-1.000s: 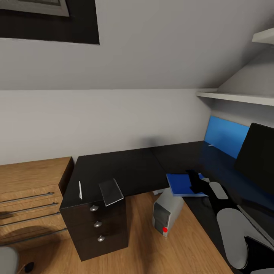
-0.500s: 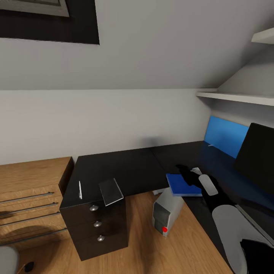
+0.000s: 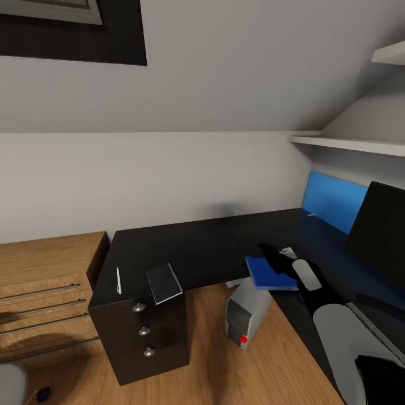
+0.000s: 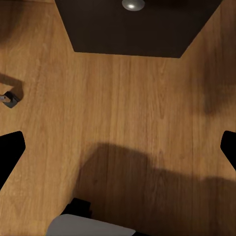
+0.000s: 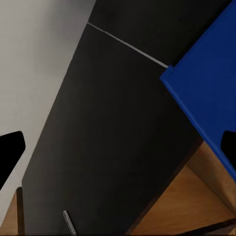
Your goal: In the bedroom, organize the workspace by keeping the computer under the desk, ensuring the monitor is on the desk, placing the keyboard on the desk next to the monitor, placing the mouse on the desk next to the keyboard, moving the folder from the swivel chair onto the desk next to the mouse, stacking the notebook on top of the folder with the pen on top of the notebook, and positioning the swivel chair next to the desk.
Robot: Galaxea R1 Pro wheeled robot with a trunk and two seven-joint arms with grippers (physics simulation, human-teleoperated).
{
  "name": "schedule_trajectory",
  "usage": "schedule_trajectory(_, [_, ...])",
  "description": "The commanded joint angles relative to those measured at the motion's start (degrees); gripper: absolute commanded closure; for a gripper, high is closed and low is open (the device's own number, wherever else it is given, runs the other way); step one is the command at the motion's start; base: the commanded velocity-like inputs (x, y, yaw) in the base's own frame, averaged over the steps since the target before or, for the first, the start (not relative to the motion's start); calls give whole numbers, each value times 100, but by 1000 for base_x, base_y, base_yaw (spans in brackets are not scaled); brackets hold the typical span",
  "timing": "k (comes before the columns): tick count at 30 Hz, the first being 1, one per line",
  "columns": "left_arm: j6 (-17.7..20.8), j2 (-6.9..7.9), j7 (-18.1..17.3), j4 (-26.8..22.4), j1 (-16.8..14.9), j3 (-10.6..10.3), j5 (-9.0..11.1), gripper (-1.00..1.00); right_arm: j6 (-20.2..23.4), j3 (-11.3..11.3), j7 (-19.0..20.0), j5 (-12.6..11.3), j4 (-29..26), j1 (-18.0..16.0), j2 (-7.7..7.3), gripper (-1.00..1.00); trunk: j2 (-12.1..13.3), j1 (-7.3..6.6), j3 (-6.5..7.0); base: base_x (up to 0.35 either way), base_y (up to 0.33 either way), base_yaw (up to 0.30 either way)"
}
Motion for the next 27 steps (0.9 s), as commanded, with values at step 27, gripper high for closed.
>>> schedule_trajectory(27, [-648, 12, 45, 250, -1, -27, 2, -100, 30, 206, 876, 372, 1, 222, 283, -100, -4, 1, -5, 0, 0, 219])
